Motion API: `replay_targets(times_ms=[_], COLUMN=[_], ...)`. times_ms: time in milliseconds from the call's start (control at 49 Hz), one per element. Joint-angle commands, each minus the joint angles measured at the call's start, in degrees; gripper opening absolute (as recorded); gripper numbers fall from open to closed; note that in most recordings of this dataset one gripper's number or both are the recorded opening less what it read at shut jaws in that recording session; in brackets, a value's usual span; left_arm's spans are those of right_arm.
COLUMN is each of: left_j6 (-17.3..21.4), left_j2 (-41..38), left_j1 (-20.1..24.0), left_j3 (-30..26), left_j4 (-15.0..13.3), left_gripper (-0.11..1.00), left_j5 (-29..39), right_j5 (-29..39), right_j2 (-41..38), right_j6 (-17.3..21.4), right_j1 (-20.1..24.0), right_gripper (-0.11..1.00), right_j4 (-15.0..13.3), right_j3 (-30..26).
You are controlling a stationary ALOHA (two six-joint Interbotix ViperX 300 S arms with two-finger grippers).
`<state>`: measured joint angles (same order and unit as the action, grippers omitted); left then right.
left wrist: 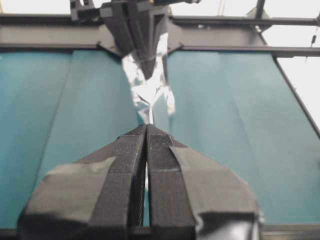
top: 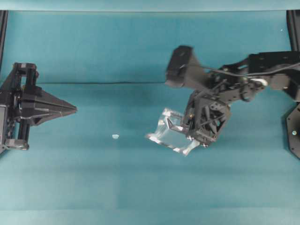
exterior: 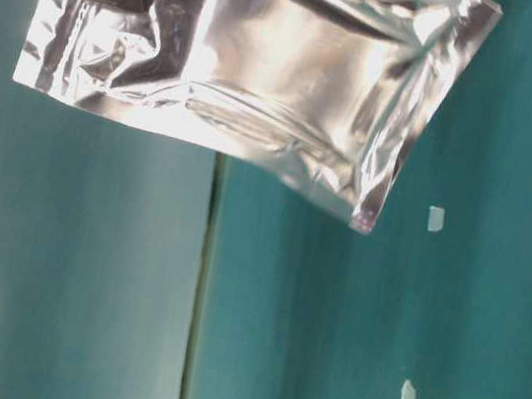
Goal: Hand over the silver zip bag and make it stand upright.
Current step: 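Lift the bag with the right gripper and rotate it upright, then hold the bag upright above the table center with the right gripper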
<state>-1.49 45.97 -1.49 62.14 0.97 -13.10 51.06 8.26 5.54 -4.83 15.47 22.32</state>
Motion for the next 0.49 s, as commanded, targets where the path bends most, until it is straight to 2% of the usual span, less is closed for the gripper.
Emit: replay_targets(times_ms=[0,184,470], left_j6=[0.09,0.09,0.0], left_j2=[0.0,0.09,0.53], left_j1=[0.35,0.44,0.44], left_j3=[-0.7,-0.7,-0.09], left_j4=[0.09,0.09,0.09], left_gripper=[-0.01,-0.01,-0.01], left_j5=[0.26,1.41,3.16], right_j5=[2.81,6.06,9.67], right_j2=[-0.97,-5.01,-9.67], right_j6=[-2.99,-8.79,-13.01], right_j1=[0.62,0.97,1.14], right_gripper=[0.02,0.02,0.02], right_j4=[-0.7,-1.58,-5.63], right_j3=[-4.31,-10.55,-16.7])
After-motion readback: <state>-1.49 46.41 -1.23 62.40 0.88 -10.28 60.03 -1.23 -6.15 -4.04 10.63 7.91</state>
